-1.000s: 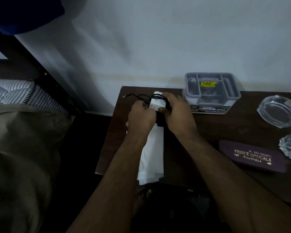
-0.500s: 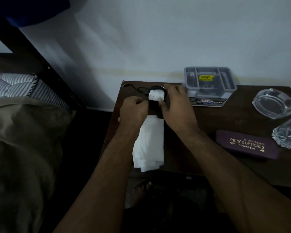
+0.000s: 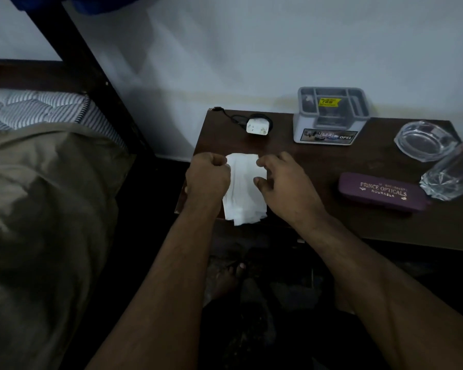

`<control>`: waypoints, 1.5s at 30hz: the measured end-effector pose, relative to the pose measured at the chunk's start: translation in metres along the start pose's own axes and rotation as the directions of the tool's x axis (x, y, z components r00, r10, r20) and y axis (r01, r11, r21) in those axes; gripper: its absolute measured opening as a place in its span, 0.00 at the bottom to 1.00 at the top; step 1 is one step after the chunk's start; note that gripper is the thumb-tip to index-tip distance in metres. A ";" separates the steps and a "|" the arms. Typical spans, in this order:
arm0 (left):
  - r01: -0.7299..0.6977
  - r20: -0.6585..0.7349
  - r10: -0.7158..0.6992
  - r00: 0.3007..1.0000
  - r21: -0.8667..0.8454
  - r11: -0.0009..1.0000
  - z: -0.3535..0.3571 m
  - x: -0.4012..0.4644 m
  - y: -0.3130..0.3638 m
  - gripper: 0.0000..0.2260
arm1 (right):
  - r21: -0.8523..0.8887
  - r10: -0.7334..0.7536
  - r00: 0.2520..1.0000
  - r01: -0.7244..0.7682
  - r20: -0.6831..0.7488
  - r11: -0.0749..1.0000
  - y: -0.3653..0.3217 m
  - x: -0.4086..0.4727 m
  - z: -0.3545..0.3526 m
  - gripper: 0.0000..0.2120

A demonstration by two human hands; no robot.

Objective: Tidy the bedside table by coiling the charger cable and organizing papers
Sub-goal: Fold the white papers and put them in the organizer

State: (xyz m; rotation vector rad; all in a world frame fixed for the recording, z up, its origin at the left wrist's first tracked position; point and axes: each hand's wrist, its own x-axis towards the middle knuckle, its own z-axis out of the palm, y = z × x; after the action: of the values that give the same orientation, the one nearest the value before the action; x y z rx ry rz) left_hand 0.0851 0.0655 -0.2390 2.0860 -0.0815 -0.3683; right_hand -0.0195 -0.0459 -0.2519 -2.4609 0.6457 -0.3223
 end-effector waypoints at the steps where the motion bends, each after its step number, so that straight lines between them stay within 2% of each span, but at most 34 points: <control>1: 0.001 0.007 -0.001 1.000 0.022 1.000 -0.002 0.001 -0.002 0.10 | -0.012 0.019 1.000 -0.019 0.022 1.000 0.001 -0.001 0.001 0.19; 5: 0.007 0.058 -0.014 0.998 0.125 0.992 -0.005 0.009 -0.008 0.12 | -0.040 0.082 0.993 -0.079 0.082 0.996 0.005 0.005 0.001 0.18; 8: -0.002 0.046 -0.008 0.999 0.216 0.976 -0.005 0.018 -0.007 0.14 | -0.031 0.111 0.990 -0.108 0.089 0.994 0.008 0.018 0.002 0.18; 13: 0.050 0.120 -0.086 0.989 0.271 0.961 0.002 0.028 -0.003 0.26 | -0.045 0.217 0.972 -0.214 0.085 0.976 0.015 0.040 0.003 0.18; 18: 0.024 0.187 -0.101 0.977 0.374 0.927 0.015 0.026 0.001 0.26 | -0.106 0.245 0.955 -0.230 0.168 0.968 0.018 0.049 0.005 0.22; 23: -0.020 0.226 -0.078 0.971 0.400 0.916 0.030 0.016 0.005 0.26 | -0.103 0.300 0.934 -0.285 0.192 0.953 0.022 0.049 0.002 0.21; 28: -0.004 0.314 -0.123 0.941 0.375 0.927 0.034 0.008 0.014 0.32 | -0.082 0.358 0.913 -0.349 0.193 0.934 0.036 0.044 -0.010 0.16; 34: 0.062 0.338 -0.168 0.926 0.303 0.951 0.037 -0.006 0.022 0.33 | 0.092 0.330 0.943 -0.333 0.053 0.938 0.049 0.031 -0.019 0.05; 37: 0.064 0.355 -0.169 0.919 0.289 0.955 0.041 -0.012 0.024 0.34 | 0.156 0.286 0.958 -0.281 -0.012 0.947 0.052 0.024 -0.022 0.04; 41: 0.084 0.336 -0.158 0.929 0.225 0.971 0.044 -0.013 0.026 0.26 | 0.289 0.231 0.954 -0.170 -0.192 0.942 0.051 0.025 -0.034 0.07; 43: 0.020 0.265 -0.088 0.960 0.249 0.968 0.044 -0.008 0.025 0.21 | 0.375 0.199 0.940 -0.084 -0.277 0.923 0.047 0.027 -0.040 0.08; 45: -0.092 0.126 0.064 0.990 0.229 0.969 0.043 -0.001 0.024 0.16 | 0.453 0.167 0.923 0.008 -0.346 0.892 0.043 0.030 -0.045 0.09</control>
State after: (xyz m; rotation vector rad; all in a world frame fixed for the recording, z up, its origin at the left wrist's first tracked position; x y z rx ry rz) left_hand 0.0733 0.0178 -0.2386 2.2844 -0.2887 -0.4516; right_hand -0.0268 -0.1134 -0.2380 -1.9333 0.7336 -0.8310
